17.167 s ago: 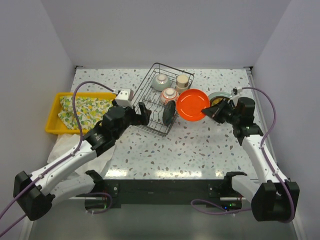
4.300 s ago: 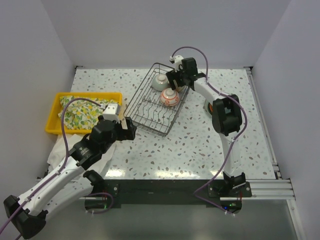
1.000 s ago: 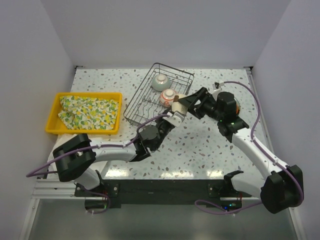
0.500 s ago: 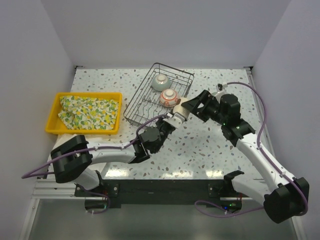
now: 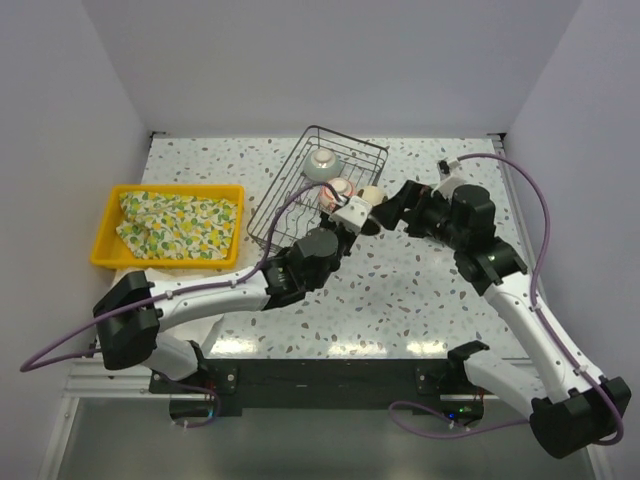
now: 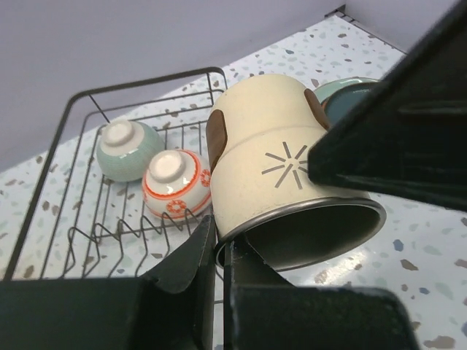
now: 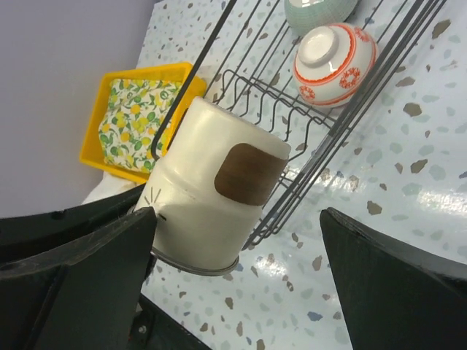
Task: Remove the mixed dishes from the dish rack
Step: Place the cup at the center of the board.
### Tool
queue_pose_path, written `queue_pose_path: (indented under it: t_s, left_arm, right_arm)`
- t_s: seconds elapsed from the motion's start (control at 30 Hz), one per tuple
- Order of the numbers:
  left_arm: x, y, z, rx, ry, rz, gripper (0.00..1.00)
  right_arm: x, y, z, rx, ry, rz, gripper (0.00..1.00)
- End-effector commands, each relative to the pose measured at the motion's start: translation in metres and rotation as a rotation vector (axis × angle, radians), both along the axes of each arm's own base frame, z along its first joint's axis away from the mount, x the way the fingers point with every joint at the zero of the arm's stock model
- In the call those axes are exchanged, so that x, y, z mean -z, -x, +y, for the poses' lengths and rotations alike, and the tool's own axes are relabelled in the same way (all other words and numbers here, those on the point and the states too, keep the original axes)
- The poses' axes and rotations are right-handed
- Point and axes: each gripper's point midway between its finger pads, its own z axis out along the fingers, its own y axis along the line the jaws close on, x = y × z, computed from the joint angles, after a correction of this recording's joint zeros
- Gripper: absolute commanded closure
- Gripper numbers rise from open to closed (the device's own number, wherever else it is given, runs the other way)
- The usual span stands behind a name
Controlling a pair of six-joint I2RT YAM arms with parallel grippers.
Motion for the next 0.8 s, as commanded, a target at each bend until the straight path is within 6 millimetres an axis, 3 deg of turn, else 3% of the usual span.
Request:
queue_pose_path:
  t_s: [0.0,0.23,0.5,0.77]
  left_arm:
    - [-0.005,-0.004,-0.01,-0.019,0.101,0.19,1.0]
    - [0.021,-0.005,-0.021,-0.036,-0.009,0.431,1.0]
    - [0.019,0.001,-0.03,-0.006,-0.031,0.547,1.0]
    - [0.02,0.004,-0.034,0.002,-0.036,0.585,1.0]
  right_arm:
    - [-0.02,0.011,-0.013,-0.046,0.131,-0.143,0.02]
    - [-0.012,0.018,-0.023,-0.056,0.223,-0.159,0.02]
    - [-0.007,0.009,-0.032,0.0,0.281,-0.18,0.07]
    - [0.004,-0.001,-0.007,-0.06,0.281,-0.163,0.24]
